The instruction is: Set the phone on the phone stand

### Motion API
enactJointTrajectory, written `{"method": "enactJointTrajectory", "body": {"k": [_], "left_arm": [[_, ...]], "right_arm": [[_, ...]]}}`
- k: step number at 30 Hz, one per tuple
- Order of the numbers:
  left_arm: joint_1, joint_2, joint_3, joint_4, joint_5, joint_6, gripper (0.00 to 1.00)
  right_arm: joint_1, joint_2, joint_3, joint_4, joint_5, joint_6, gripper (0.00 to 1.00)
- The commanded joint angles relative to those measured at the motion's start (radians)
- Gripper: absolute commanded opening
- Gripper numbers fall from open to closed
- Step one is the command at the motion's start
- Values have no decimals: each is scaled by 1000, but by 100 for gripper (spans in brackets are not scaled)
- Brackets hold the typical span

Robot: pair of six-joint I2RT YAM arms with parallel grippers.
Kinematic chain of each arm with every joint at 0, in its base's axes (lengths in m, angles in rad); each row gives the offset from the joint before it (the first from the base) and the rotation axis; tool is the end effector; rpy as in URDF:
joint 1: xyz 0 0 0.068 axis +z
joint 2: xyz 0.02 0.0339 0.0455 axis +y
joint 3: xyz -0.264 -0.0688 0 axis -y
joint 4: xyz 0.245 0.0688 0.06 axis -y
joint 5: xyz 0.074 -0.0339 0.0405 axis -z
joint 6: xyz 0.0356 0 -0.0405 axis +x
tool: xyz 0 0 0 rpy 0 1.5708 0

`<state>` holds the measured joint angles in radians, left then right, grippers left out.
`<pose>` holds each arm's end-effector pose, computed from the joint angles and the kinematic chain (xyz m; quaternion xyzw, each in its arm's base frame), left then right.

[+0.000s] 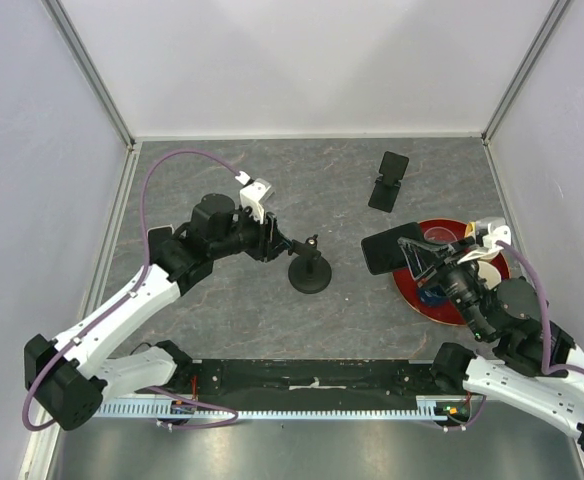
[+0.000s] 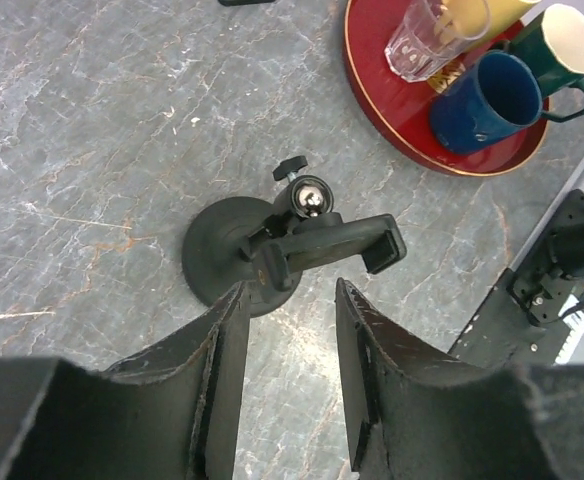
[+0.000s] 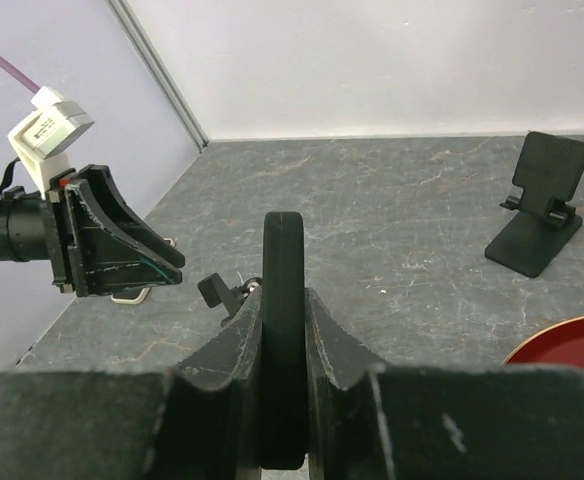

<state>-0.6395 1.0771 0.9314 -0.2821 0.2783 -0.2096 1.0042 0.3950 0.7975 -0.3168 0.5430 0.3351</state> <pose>0.1903 -0.1538 0.3249 0.2510 0.7978 -0.3269 0.4401 0.0597 0.0596 0.3752 -0.0273 0.6802 0.2984 0.6690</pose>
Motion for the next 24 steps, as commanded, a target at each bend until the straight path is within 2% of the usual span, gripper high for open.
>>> {"method": "enactJointTrajectory", "body": {"k": [1, 4, 8, 24], "left_arm": [[-8, 43, 17, 34, -10, 73, 46], [-15, 72, 1, 46, 9, 75, 52], [-38, 66, -28, 57, -42, 81, 52], [-63, 90, -34, 98, -93, 93, 40]], "right_arm": [[4, 16, 68, 25, -38, -36, 0], [4, 42, 69, 31, -77, -44, 0], [2, 80, 78, 33, -139, -51, 0], [2, 209, 83, 59, -321, -62, 0]]}}
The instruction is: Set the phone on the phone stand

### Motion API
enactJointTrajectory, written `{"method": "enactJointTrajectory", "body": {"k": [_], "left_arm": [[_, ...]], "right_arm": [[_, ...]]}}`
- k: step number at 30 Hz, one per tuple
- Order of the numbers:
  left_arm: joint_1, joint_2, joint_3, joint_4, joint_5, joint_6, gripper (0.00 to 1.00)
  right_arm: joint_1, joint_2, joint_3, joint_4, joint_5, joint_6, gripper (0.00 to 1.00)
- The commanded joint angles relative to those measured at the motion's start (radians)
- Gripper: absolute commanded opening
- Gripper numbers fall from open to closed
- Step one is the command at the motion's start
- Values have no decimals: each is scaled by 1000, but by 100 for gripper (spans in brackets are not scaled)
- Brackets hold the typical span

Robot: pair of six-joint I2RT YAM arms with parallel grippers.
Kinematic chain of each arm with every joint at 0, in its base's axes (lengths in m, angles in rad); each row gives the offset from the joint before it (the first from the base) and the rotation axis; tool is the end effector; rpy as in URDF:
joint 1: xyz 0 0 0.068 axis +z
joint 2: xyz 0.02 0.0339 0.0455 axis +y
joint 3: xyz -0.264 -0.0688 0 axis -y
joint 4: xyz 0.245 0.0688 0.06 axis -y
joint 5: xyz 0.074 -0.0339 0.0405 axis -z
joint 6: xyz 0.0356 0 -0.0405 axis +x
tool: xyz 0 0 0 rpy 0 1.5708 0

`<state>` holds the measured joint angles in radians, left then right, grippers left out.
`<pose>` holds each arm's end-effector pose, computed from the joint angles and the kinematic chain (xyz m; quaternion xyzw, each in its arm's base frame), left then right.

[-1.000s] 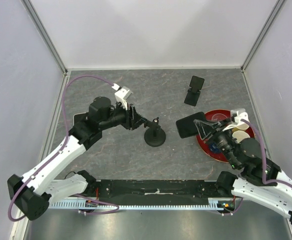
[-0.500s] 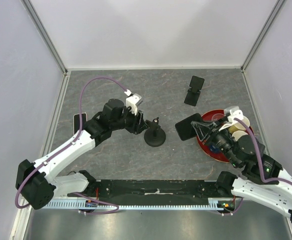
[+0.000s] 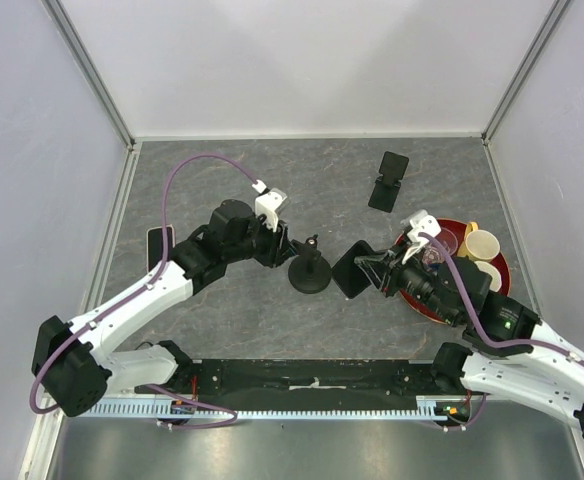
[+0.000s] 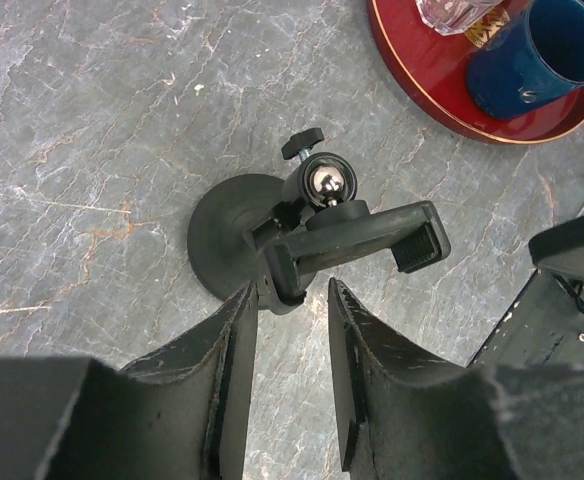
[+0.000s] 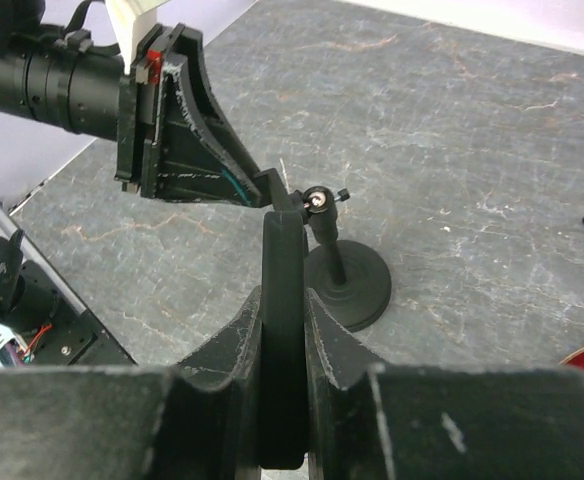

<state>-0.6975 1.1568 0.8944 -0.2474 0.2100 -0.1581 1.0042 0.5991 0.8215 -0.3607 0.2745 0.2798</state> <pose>0.1952 -0.1733 0.2965 0.2797 0.8127 -0.2910 0.4203 0.0806 0.1087 0.3600 -0.1807 0.7305 0.3068 0.5827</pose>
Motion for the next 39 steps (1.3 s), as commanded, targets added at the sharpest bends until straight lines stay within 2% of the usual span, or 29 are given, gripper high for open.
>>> {"method": "enactJointTrajectory", "body": {"k": [1, 8, 15, 17, 20, 21, 23, 29, 34, 37, 38, 39], "left_arm": [[-5, 12, 3, 63, -26, 42, 40], [-10, 20, 3, 59, -32, 54, 39], [-10, 24, 8, 45, -27, 65, 18], [-11, 30, 14, 34, -26, 69, 16], [-13, 37, 18, 13, -38, 74, 20], [-11, 37, 18, 11, -40, 74, 27], [-13, 34, 15, 13, -43, 72, 31], [-22, 47, 21, 13, -50, 77, 29], [-22, 50, 29, 19, -47, 77, 20], [-22, 49, 34, 10, -53, 91, 12], [-22, 49, 35, 7, -58, 95, 3], [-22, 44, 40, 0, -70, 100, 2]], "right_arm": [[2, 7, 59, 106, -57, -8, 0], [2, 39, 54, 140, -95, -4, 0], [2, 119, 103, 111, -156, -28, 0], [4, 140, 126, 82, -169, -39, 0], [2, 166, 168, 66, -185, -36, 0], [2, 166, 171, 66, -195, -36, 0], [2, 157, 173, 68, -205, -33, 0], [4, 143, 160, 78, -216, -30, 0], [2, 169, 156, 71, -222, -37, 0], [2, 199, 166, 40, -230, -62, 0], [4, 215, 174, 32, -233, -82, 0], [4, 223, 179, 25, -245, -93, 0]]}}
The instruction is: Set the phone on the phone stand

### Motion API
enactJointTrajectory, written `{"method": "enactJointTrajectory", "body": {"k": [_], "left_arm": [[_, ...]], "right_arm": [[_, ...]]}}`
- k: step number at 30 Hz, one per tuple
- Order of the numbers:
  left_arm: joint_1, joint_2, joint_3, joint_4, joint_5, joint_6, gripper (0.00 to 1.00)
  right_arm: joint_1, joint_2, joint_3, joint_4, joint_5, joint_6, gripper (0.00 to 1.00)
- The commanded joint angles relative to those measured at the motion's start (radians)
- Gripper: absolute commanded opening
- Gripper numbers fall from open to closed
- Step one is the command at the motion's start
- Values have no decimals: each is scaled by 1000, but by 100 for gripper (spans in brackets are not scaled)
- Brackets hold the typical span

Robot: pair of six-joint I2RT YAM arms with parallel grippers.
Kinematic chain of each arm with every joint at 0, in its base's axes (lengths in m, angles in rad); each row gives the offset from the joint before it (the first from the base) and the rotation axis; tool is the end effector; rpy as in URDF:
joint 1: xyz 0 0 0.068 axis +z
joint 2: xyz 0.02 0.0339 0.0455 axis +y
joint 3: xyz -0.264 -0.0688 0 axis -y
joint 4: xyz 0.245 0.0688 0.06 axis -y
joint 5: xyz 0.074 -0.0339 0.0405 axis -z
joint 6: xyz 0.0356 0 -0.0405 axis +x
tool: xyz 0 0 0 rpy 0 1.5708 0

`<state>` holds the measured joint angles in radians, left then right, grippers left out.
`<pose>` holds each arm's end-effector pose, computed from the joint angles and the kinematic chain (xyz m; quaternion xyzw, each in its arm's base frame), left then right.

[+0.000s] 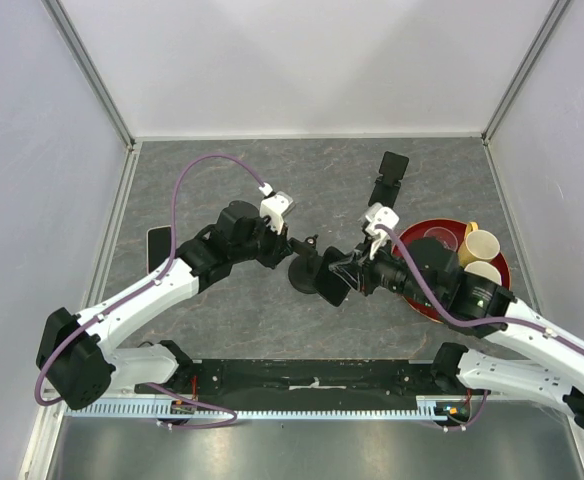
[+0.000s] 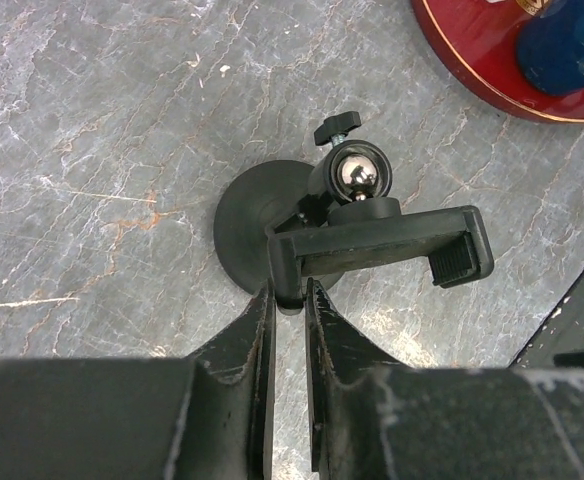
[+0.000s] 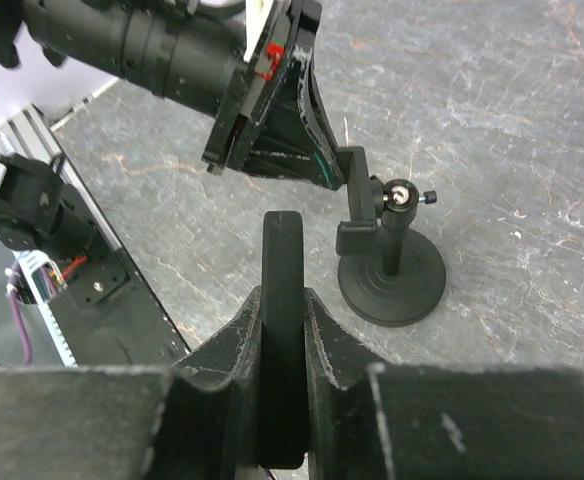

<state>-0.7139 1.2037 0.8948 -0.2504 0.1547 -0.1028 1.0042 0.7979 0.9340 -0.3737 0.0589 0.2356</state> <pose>0.2000 -0.1806 0.2847 0.2981 0.8205 -0.2538 0.4165 0.0966 0.1480 0.3694 -0.2776 0.7351 0.3402 0.5165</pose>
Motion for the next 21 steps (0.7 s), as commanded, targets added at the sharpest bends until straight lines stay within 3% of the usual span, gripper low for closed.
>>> {"method": "enactJointTrajectory", "body": {"k": [1, 11, 16, 21], "left_arm": [[-6, -6, 39, 2, -17, 57, 2], [-6, -4, 70, -58, 48, 127, 2], [-6, 14, 79, -64, 169, 166, 2], [-4, 22, 67, -70, 194, 196, 2]], "right_arm": [[2, 41, 78, 21, -43, -62, 0], [4, 188, 141, 64, -211, -197, 0], [2, 237, 77, 275, -421, -393, 0], [-39, 363, 143, 280, -612, -510, 0]]}}
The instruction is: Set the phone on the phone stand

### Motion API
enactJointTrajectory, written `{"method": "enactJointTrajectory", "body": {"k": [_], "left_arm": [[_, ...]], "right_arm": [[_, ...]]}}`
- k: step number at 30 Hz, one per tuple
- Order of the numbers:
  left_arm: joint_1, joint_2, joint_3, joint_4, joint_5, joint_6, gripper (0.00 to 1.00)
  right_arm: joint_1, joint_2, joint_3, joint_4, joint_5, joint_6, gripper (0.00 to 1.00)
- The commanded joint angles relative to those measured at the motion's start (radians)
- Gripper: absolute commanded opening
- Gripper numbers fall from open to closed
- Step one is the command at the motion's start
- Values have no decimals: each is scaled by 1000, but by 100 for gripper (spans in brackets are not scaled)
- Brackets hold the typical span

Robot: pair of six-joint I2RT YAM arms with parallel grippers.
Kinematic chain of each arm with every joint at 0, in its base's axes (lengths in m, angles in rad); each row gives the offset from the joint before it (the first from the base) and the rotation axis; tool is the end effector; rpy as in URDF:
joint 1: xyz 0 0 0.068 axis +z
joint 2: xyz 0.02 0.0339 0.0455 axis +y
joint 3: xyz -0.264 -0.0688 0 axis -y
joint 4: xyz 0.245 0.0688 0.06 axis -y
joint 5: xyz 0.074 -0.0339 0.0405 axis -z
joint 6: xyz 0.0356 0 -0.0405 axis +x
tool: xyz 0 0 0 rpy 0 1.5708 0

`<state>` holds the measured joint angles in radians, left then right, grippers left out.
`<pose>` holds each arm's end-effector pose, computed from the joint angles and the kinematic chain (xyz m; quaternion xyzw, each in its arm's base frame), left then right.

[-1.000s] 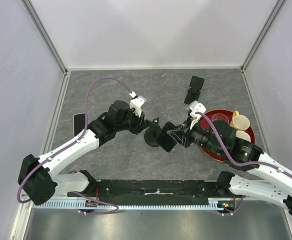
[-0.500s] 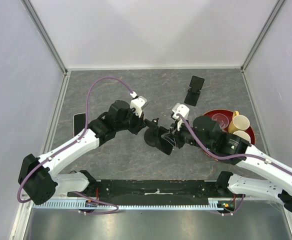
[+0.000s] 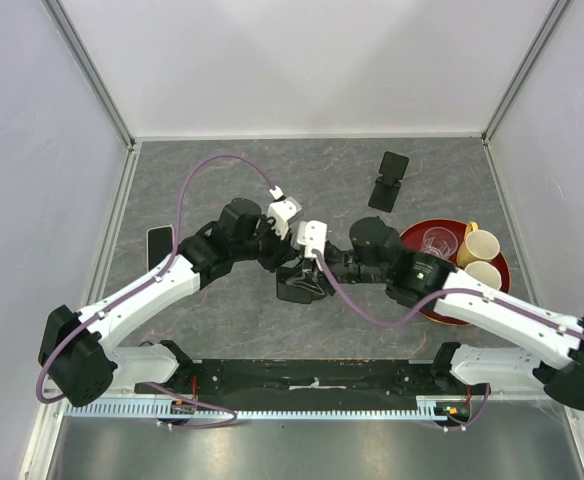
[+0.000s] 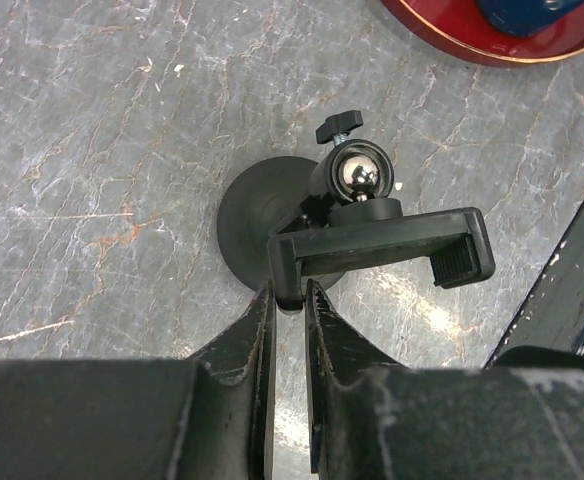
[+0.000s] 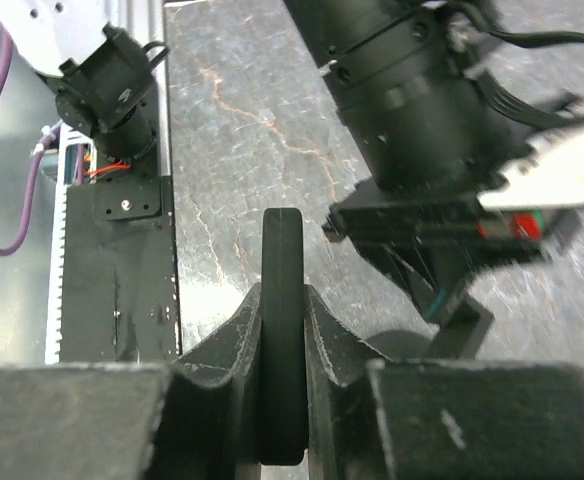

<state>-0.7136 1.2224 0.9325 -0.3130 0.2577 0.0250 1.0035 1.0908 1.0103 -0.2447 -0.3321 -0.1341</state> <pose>0.1990 -0.1843 0.2876 0.3726 0.7971 -0.2628 0.3959 0.1241 0.2163 0.3534 -0.5127 0.6230 0.3640 0.4652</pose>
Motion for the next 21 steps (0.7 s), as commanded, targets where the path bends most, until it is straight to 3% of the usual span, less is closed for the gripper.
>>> {"method": "enactJointTrajectory", "body": {"k": [1, 8, 17, 21], "left_arm": [[-6, 2, 28, -9, 91, 78, 2], [-4, -4, 19, -12, 103, 101, 2], [-3, -4, 20, -24, 126, 112, 2], [-4, -8, 20, -29, 144, 118, 2]], "right_arm": [[-58, 104, 79, 157, -275, -156, 0], [-184, 202, 114, 179, -528, -229, 0], [-238, 236, 120, 188, -561, -308, 0], [-275, 235, 93, 283, -607, -276, 0]]}}
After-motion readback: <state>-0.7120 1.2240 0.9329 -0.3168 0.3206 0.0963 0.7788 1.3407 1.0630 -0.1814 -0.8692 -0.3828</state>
